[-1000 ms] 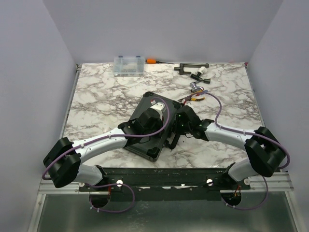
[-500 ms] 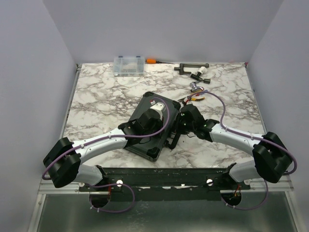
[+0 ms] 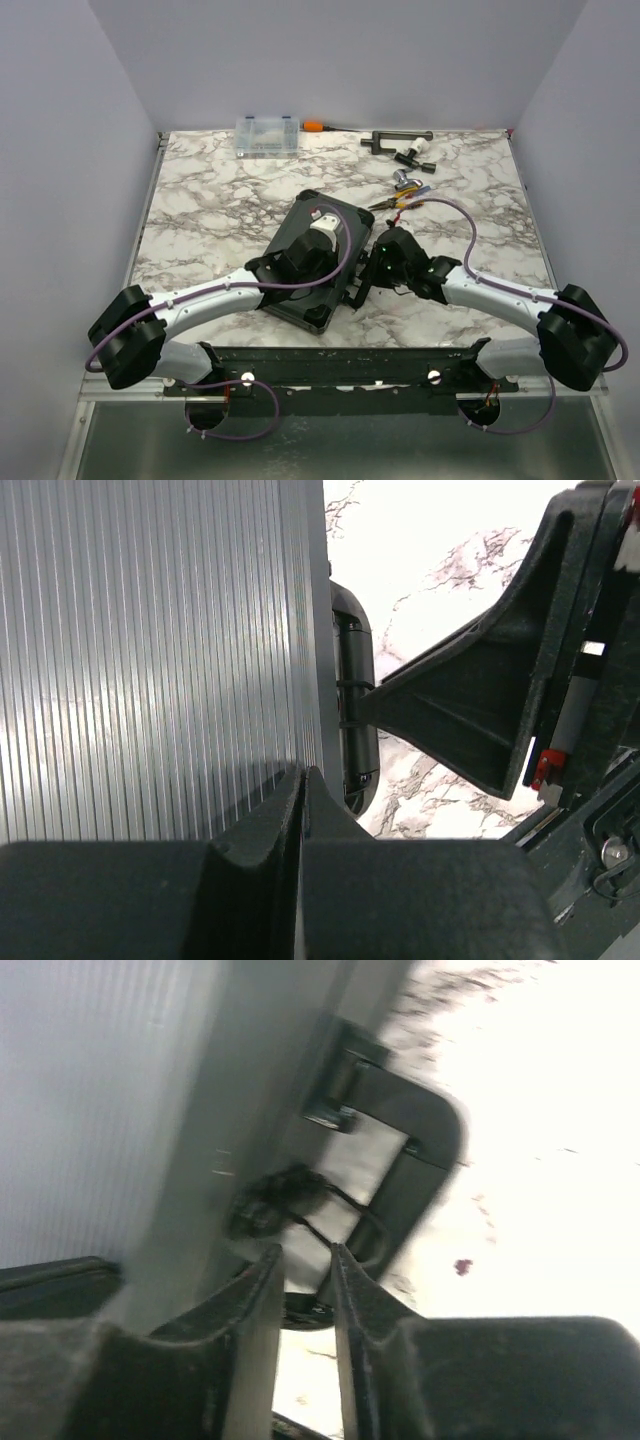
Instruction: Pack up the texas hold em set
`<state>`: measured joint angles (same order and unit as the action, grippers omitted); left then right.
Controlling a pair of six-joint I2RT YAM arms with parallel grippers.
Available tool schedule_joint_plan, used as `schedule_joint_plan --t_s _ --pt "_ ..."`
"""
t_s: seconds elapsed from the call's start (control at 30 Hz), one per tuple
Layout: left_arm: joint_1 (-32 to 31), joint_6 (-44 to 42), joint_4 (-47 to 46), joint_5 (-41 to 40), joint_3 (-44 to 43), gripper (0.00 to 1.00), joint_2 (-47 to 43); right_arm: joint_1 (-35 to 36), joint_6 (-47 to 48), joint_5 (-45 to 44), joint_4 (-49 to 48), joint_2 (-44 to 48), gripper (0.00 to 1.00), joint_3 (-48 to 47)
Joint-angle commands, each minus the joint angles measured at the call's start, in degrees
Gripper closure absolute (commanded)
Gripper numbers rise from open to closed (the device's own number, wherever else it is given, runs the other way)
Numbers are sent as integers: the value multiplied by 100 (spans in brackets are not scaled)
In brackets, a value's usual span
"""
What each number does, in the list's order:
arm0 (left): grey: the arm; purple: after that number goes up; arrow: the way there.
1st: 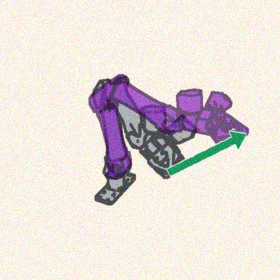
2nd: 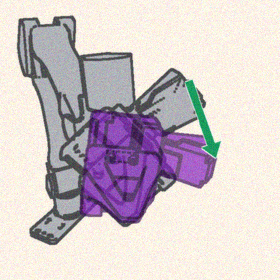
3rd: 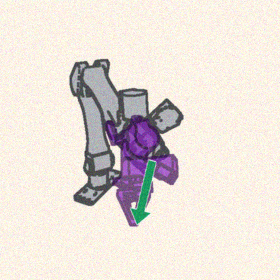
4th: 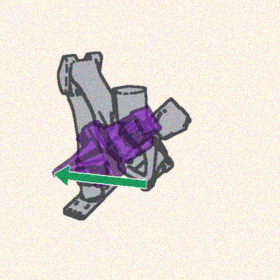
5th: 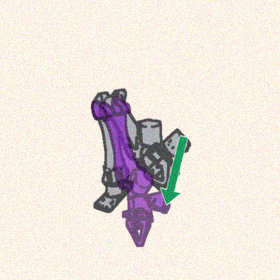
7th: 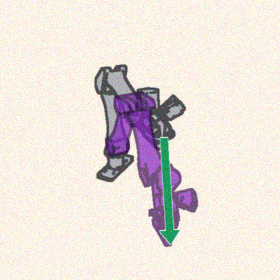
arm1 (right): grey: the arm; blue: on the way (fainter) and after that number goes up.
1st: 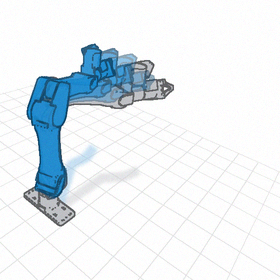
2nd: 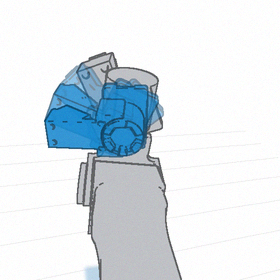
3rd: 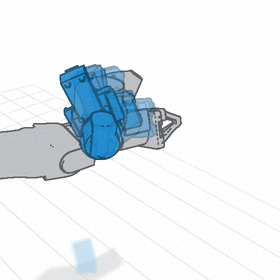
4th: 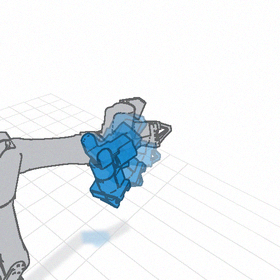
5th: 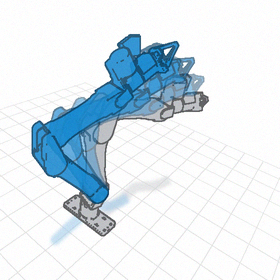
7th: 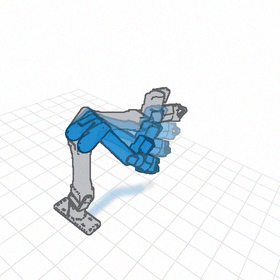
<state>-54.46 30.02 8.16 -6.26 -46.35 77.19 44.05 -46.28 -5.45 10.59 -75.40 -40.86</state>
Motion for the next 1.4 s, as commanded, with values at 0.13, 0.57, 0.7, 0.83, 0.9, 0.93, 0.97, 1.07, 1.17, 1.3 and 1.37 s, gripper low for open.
schedule_joint_plan --t_s 0.13,0.57,0.7,0.83,0.9,0.93,0.97,1.07,1.17,1.3,1.37 --pt "-565 544 943 670 779 100 445 14 -400 -854 461 562 60 812" --pt "-742 810 908 670 923 100 463 3 -384 -447 -331 -2 83 855" --pt "-742 825 912 516 955 100 415 -58 -355 -562 -327 -85 83 865" --pt "-742 856 900 494 992 100 402 -156 -246 -346 -560 -54 83 961" --pt "-745 865 890 492 993 100 397 -162 -149 -135 -711 -40 83 934" --pt "-751 865 889 490 997 100 402 -161 -91 -37 -784 -49 84 909" --pt "-747 860 886 491 996 100 402 -164 -65 66 -835 -61 84 866" --pt "-751 848 881 495 990 100 405 -161 57 489 -1002 -94 86 736" --pt "-748 839 874 494 982 100 427 -166 136 957 -1339 -146 87 571" --pt "-751 839 849 511 956 100 481 -162 237 1277 -1599 -282 88 297" --pt "-751 822 849 518 925 100 513 -165 258 1422 -1709 -368 89 171"
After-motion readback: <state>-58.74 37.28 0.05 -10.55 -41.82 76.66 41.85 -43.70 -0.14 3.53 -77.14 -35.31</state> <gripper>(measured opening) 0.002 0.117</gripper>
